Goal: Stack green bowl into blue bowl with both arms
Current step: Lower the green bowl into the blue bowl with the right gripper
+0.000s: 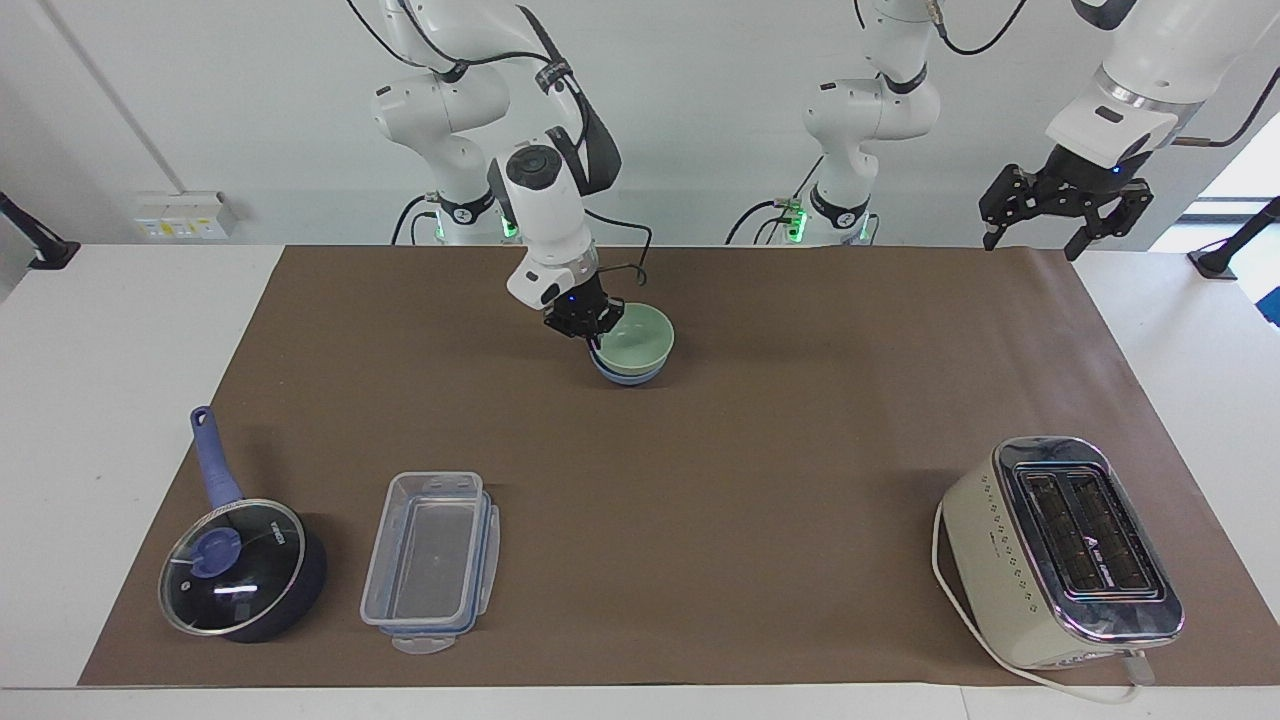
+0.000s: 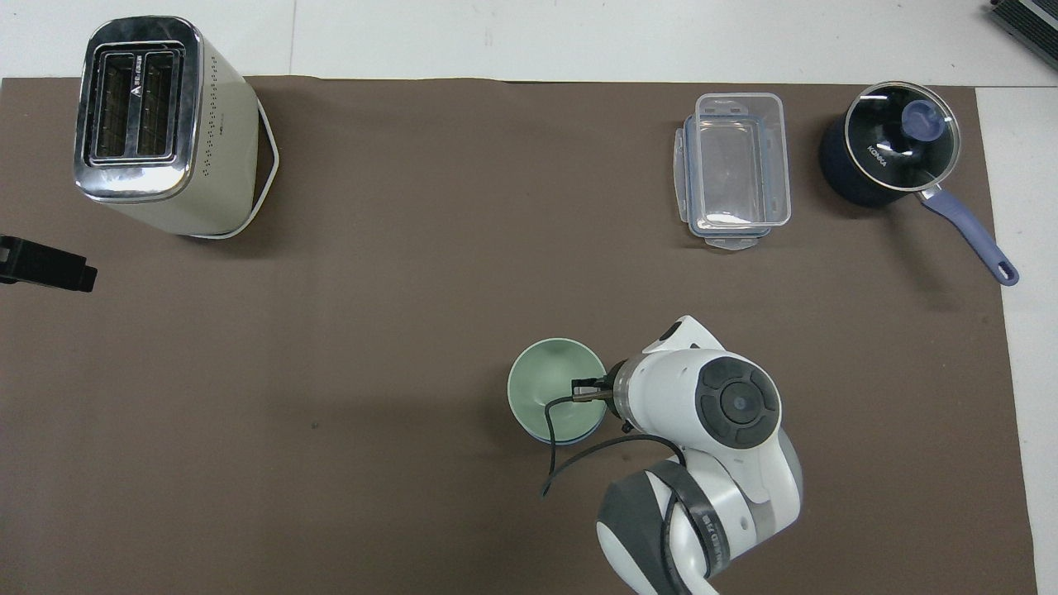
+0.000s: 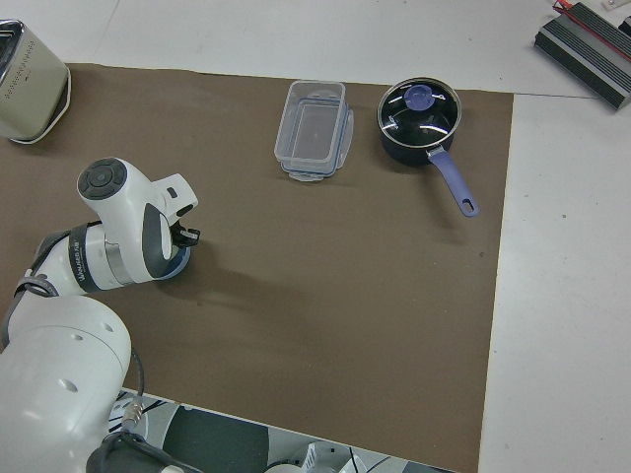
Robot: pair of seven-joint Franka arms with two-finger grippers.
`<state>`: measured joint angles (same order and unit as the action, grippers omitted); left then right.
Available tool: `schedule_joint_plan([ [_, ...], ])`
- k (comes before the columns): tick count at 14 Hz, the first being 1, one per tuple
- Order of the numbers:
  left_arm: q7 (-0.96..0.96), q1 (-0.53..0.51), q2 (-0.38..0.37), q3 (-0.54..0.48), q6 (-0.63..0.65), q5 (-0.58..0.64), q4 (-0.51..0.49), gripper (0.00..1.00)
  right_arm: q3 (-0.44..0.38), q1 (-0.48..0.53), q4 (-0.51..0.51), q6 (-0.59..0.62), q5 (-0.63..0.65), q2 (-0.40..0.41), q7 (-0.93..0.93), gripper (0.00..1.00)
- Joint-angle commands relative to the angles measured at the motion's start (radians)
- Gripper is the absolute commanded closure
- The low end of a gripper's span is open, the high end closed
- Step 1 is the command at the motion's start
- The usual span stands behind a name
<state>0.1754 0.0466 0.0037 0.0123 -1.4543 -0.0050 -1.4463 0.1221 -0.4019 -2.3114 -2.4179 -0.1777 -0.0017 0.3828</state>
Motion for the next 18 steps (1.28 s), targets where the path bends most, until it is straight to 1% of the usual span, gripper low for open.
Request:
schedule_joint_plan([
  [1, -0.007, -0.007, -0.005, 0.006, 0.017, 0.017, 0.007, 0.00, -0.001, -0.003, -0.020, -0.024, -0.026, -0.012, -0.027, 1.00],
  [7, -0.008, -0.007, -0.005, 0.006, 0.017, 0.019, 0.007, 0.00, -0.001, -0.002, -0.022, -0.024, -0.026, -0.009, -0.032, 1.00],
  [13, -0.008, -0.007, -0.005, 0.006, 0.017, 0.019, 0.007, 0.00, -0.001, -0.002, -0.022, -0.024, -0.026, -0.007, -0.038, 0.93],
  [14, -0.007, -0.007, -0.005, 0.006, 0.017, 0.019, 0.007, 0.00, -0.001, -0.002, -0.022, -0.024, -0.026, -0.007, -0.038, 0.90],
  [18, -0.007, -0.007, -0.005, 0.006, 0.017, 0.017, 0.007, 0.00, -0.001, -0.002, -0.022, -0.024, -0.026, -0.007, -0.038, 0.88],
])
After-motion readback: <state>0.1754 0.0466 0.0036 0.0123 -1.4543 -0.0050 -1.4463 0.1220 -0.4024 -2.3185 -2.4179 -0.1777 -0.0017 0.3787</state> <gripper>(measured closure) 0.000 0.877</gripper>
